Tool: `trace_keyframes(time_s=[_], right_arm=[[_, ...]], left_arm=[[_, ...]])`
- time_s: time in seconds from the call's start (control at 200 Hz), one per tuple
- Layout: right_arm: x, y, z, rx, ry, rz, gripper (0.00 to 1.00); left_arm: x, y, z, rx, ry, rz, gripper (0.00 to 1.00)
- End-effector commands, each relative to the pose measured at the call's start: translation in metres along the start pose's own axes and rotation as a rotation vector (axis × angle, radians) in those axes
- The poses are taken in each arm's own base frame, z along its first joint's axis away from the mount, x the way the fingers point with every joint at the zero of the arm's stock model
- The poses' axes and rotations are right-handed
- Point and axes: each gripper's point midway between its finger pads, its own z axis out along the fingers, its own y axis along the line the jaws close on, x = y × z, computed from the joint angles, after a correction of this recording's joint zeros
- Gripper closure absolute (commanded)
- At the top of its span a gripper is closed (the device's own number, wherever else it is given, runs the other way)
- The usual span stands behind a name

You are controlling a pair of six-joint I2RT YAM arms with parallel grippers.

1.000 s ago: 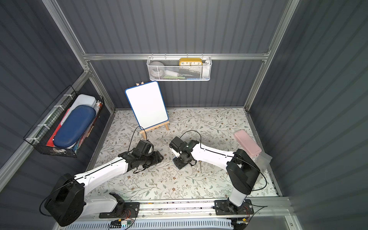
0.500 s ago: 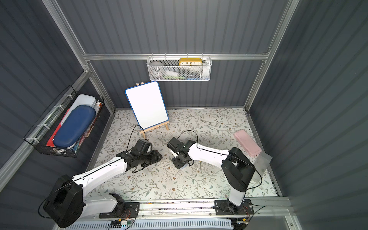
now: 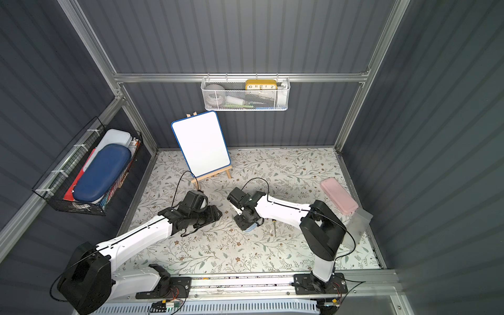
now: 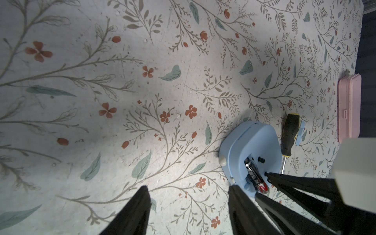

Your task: Remove the battery from the alarm

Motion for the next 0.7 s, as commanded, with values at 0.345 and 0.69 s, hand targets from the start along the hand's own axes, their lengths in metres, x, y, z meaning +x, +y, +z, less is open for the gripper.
trace_keyframes(time_s=[0.345, 0.69], right_arm=[[0.0151, -0.0008, 0.0094, 0.013, 0.065, 0.005, 0.65], [0.0183, -0.0030, 0.0122, 0.024, 0.075, 0.009, 0.67]], left_arm=[[0.0015, 0.0000, -0.0005, 0.009, 0.007, 0.021, 0.36], [0.0002, -0.0009, -0.0023, 0.012, 0.000, 0.020, 0.35]])
